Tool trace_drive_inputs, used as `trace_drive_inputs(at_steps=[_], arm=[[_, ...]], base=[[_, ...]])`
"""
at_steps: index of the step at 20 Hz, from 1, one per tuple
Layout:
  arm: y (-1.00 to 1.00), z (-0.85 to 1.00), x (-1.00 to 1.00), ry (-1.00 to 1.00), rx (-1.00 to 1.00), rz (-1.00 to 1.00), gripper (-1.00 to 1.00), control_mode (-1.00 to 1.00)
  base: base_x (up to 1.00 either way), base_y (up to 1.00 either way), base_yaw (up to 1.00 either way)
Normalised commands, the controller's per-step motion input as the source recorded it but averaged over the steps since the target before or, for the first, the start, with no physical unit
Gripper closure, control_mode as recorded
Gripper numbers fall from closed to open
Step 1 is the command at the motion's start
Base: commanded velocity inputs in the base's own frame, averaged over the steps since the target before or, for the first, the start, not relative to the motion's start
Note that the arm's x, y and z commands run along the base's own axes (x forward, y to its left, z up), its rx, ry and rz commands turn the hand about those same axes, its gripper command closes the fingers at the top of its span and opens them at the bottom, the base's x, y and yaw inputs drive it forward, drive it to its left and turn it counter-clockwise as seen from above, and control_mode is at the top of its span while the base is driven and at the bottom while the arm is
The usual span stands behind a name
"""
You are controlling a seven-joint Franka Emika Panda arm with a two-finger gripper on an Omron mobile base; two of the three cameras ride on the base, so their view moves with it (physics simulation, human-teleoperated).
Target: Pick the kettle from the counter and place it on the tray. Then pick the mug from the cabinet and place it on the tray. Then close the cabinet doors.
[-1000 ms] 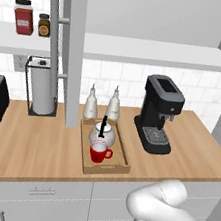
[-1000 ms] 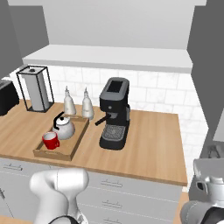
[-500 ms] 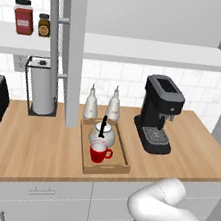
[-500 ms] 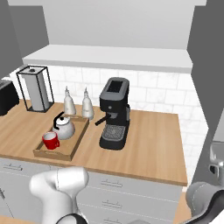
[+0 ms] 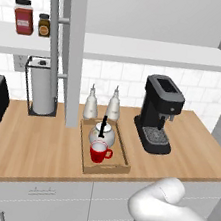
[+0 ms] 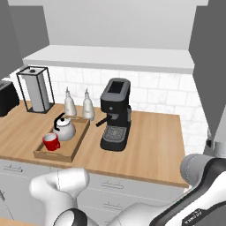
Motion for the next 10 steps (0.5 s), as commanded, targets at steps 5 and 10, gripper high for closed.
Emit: trace_drive_inputs(at_steps=[5,10], arm=[[0.61,0.27,-0.08,-0.14,-0.11,0.08,1.00,-1.00],[0.90,0.39,-0.08,-0.09,-0.14,0.10,1.00,-1.00]], base=[[0.00,0.00,0.00],[0.00,0.00,0.00]])
